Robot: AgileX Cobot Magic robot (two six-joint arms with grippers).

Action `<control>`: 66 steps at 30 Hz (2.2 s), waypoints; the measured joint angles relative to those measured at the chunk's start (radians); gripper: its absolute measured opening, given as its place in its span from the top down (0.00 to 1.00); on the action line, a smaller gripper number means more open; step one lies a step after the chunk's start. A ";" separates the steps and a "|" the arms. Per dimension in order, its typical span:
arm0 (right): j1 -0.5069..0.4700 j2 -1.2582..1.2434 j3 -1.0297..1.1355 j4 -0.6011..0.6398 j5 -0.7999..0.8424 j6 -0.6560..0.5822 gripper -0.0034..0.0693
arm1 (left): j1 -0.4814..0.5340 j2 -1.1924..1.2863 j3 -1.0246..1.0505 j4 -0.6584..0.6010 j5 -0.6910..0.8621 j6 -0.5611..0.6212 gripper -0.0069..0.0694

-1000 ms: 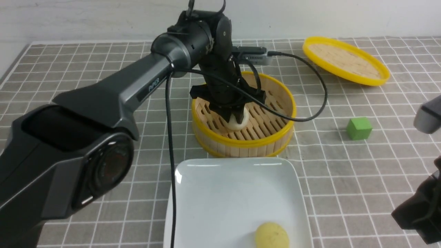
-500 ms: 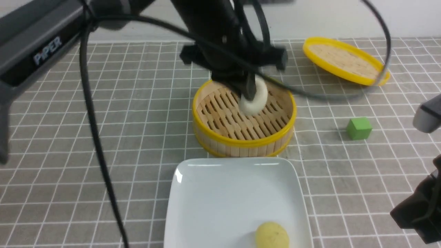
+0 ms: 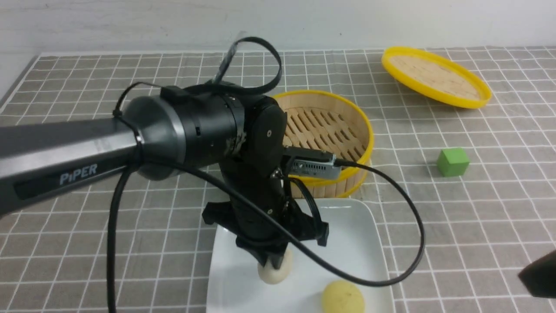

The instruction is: Put the steamed buns into the plate on the grey tablecloth.

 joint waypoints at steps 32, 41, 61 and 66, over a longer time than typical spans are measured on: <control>0.000 -0.762 0.575 -0.302 -0.746 0.445 0.94 | -0.003 -0.101 -0.065 0.067 -0.076 0.022 0.51; 0.000 -0.762 0.578 -0.302 -0.746 0.442 0.93 | -0.003 -0.101 -0.065 0.077 -0.079 0.022 0.83; -0.357 -0.902 0.933 -0.334 -0.803 0.442 0.90 | -0.003 -0.248 -0.073 0.192 -0.039 0.022 0.91; -0.358 -0.902 0.933 -0.339 -0.799 0.442 0.89 | -0.004 -0.410 -0.071 0.280 0.086 0.022 0.91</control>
